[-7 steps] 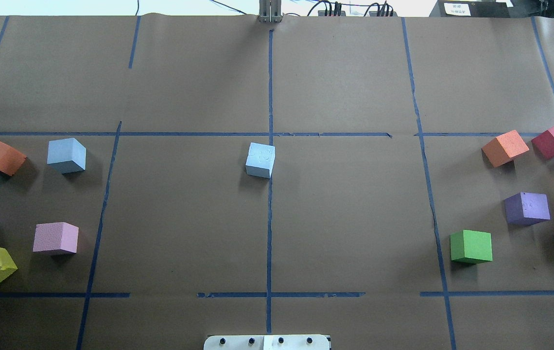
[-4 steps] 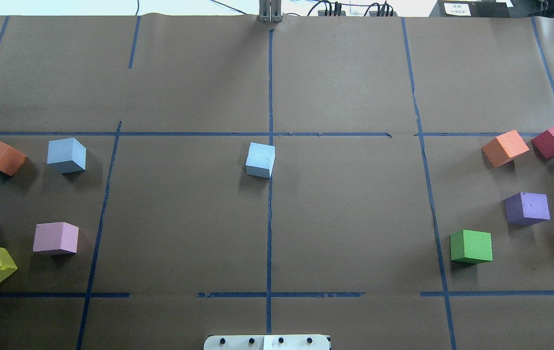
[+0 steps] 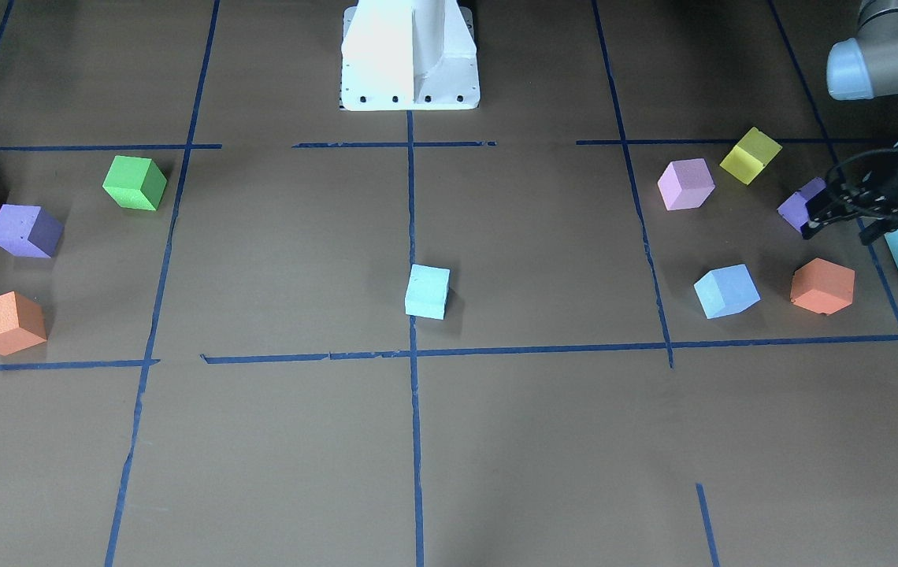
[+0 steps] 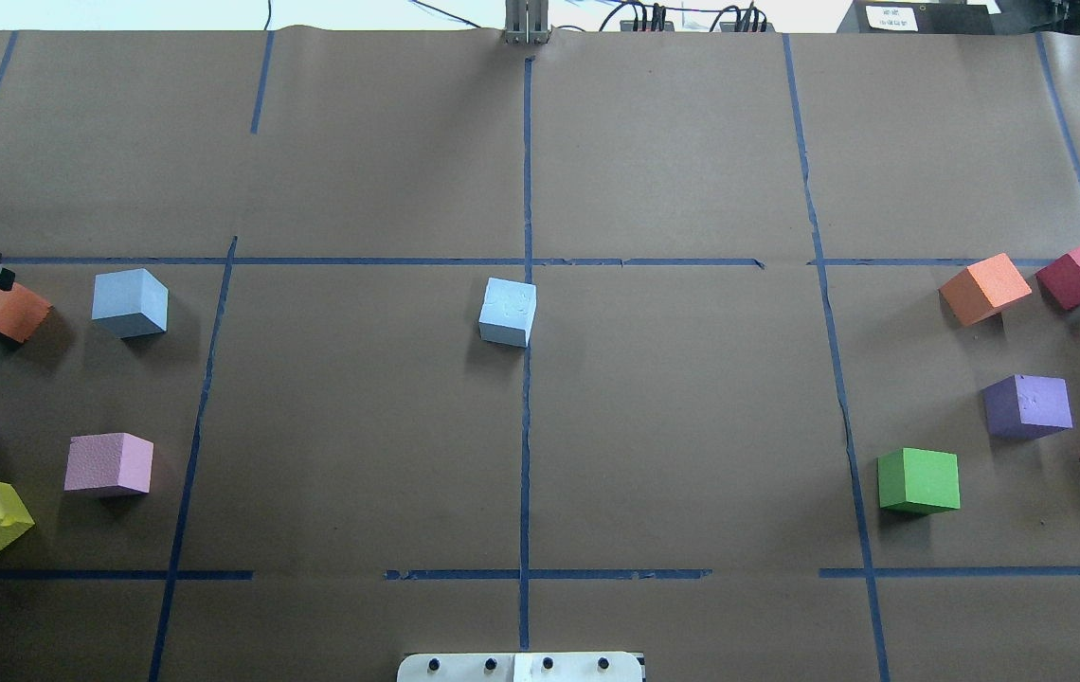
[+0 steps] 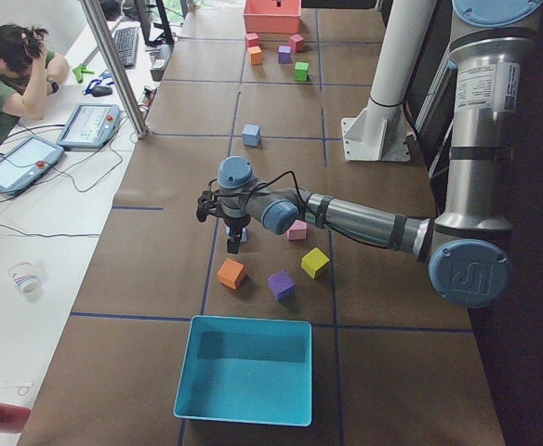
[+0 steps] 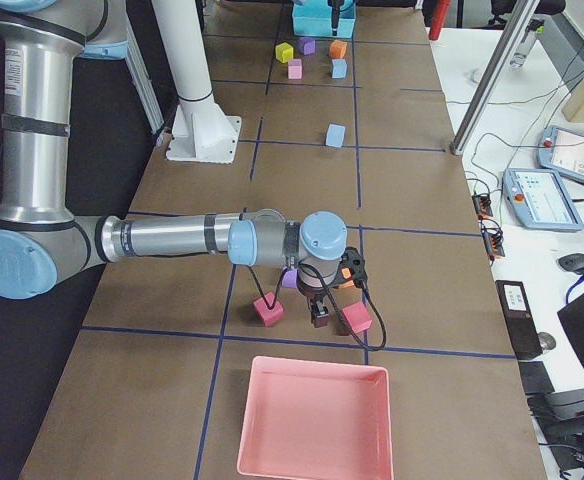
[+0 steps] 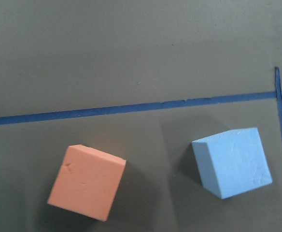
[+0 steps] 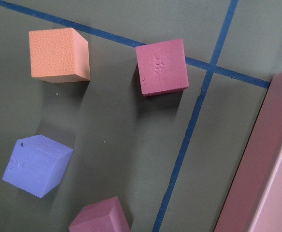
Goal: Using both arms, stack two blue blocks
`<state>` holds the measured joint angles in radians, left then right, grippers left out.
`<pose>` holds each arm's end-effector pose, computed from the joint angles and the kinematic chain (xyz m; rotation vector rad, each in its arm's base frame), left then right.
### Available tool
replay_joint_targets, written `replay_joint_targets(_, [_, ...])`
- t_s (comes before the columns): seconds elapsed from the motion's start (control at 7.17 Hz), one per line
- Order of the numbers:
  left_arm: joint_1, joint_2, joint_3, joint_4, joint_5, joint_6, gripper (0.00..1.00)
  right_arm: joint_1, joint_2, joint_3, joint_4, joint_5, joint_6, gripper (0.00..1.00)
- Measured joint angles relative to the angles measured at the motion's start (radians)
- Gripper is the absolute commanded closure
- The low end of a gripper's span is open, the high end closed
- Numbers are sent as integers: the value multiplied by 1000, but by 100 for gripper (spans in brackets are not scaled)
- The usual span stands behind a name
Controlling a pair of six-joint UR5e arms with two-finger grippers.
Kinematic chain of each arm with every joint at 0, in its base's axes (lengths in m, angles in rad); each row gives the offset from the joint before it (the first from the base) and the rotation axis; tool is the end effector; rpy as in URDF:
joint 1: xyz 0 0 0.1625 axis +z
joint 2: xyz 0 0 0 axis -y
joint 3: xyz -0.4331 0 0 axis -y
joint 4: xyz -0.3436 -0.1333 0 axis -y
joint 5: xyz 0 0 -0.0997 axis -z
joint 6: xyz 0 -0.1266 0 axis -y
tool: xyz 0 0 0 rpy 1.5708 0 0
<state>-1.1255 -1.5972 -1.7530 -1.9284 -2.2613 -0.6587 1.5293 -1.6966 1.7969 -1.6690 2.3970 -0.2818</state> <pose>0.1610 -0.4596 0.5532 0.1102 0.8553 -0.0046 0.0241 -0.3887 0.6434 0.1014 -0.8234 -0.3055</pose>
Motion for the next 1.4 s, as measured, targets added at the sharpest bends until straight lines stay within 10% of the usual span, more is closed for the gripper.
replay_joint_targets(1.12, [185, -176, 189, -11, 86, -217, 0, 0, -1, -1, 0, 1, -6, 0])
replay_joint_targets(1.26, [192, -195, 226, -21, 86, -217, 6, 0, -2, -1, 0, 1, -6, 0])
replay_joint_targets(1.4, [200, -206, 255, -36, 86, -215, 35, 0, -2, -1, 0, 1, -6, 0])
